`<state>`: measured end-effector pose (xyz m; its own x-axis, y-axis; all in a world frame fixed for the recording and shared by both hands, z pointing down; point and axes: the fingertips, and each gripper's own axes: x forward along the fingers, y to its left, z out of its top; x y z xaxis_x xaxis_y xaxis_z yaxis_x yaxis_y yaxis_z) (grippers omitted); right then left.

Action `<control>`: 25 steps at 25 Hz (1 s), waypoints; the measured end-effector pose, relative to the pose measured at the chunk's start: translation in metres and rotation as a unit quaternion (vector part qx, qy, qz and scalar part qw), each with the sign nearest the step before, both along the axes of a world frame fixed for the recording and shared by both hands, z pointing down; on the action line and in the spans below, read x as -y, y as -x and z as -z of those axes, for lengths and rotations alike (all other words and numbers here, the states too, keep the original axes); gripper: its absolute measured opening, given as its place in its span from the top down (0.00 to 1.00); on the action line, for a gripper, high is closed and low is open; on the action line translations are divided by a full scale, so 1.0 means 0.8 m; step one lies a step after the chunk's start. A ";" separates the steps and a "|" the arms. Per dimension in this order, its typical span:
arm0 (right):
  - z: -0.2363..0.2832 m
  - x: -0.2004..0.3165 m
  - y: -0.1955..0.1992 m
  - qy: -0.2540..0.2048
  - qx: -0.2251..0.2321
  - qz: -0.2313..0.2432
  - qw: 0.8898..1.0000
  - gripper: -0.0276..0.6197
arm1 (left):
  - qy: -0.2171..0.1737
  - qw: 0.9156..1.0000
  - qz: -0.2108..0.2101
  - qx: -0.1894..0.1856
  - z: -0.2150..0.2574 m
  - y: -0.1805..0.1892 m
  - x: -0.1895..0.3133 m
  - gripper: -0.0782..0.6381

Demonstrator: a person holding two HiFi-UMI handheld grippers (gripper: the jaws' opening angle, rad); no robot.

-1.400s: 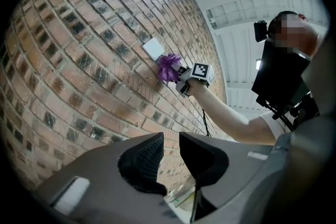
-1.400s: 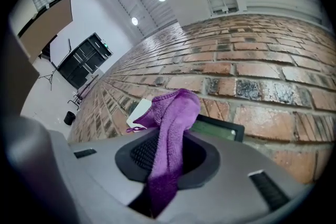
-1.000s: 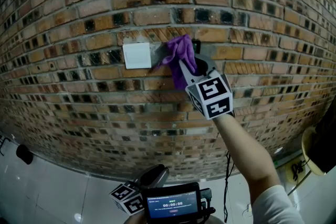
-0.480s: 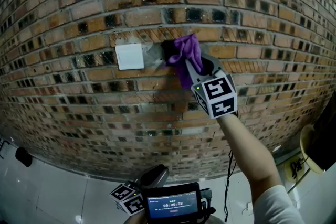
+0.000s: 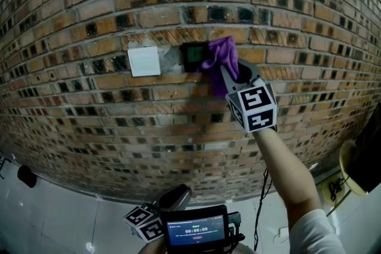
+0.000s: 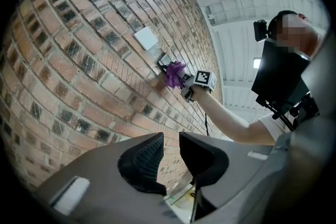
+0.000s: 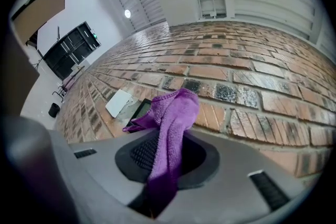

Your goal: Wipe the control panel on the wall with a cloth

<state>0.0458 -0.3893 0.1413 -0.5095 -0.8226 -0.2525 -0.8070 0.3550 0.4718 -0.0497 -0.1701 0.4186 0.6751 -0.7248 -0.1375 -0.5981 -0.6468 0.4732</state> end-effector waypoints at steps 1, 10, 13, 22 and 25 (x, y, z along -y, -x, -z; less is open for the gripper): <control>0.000 0.000 -0.005 -0.001 0.000 -0.005 1.000 0.83 | 0.001 1.000 -0.001 0.000 0.001 -0.001 0.000 0.78; -0.001 -0.010 -0.046 -0.001 0.008 -0.027 1.000 0.83 | 0.002 1.000 -0.009 0.001 0.009 -0.011 -0.002 0.78; -0.002 -0.016 -0.056 0.001 0.011 -0.030 0.999 0.83 | 0.004 1.000 -0.011 0.002 0.012 -0.014 -0.004 0.78; -0.013 -0.043 -0.074 0.005 0.016 -0.031 0.999 0.83 | 0.003 1.000 -0.014 0.004 0.013 -0.018 -0.011 0.78; -0.026 -0.047 -0.077 0.014 0.018 -0.030 0.999 0.83 | 0.004 1.000 -0.016 0.006 0.011 -0.020 -0.014 0.78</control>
